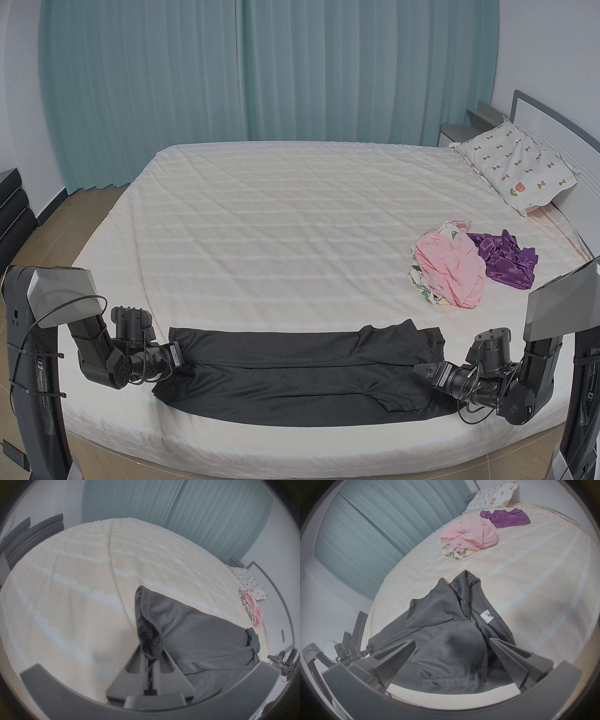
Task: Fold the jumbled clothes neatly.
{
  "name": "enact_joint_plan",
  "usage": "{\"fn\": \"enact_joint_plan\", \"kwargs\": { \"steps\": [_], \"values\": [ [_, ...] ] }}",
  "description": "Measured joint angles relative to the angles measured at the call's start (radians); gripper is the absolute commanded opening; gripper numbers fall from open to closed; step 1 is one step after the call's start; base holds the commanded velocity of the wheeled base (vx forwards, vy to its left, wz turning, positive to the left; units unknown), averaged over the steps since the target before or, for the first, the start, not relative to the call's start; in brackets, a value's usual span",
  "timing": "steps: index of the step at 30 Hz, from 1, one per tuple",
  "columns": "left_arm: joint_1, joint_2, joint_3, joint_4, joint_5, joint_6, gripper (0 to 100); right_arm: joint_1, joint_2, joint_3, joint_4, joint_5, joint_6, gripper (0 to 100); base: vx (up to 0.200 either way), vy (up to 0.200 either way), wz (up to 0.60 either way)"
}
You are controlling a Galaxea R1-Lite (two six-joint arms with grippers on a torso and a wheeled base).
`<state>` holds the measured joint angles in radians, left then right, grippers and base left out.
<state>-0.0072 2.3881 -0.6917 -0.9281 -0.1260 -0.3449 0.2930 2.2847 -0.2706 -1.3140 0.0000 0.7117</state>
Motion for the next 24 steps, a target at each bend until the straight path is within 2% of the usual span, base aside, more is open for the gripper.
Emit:
{"fn": "enact_joint_plan", "kwargs": {
  "steps": [18, 24],
  "values": [
    [0.162, -0.132, -0.027, 0.120, -0.009, 0.037, 0, -0.012, -0.036, 0.007, 0.001, 0.006, 0.024, 100, 0.000, 0.000, 0.00],
    [0.180, -0.176, -0.035, 0.184, -0.005, 0.030, 0, -0.023, -0.056, 0.007, 0.002, 0.010, 0.026, 100, 0.000, 0.000, 0.00]
  ]
}}
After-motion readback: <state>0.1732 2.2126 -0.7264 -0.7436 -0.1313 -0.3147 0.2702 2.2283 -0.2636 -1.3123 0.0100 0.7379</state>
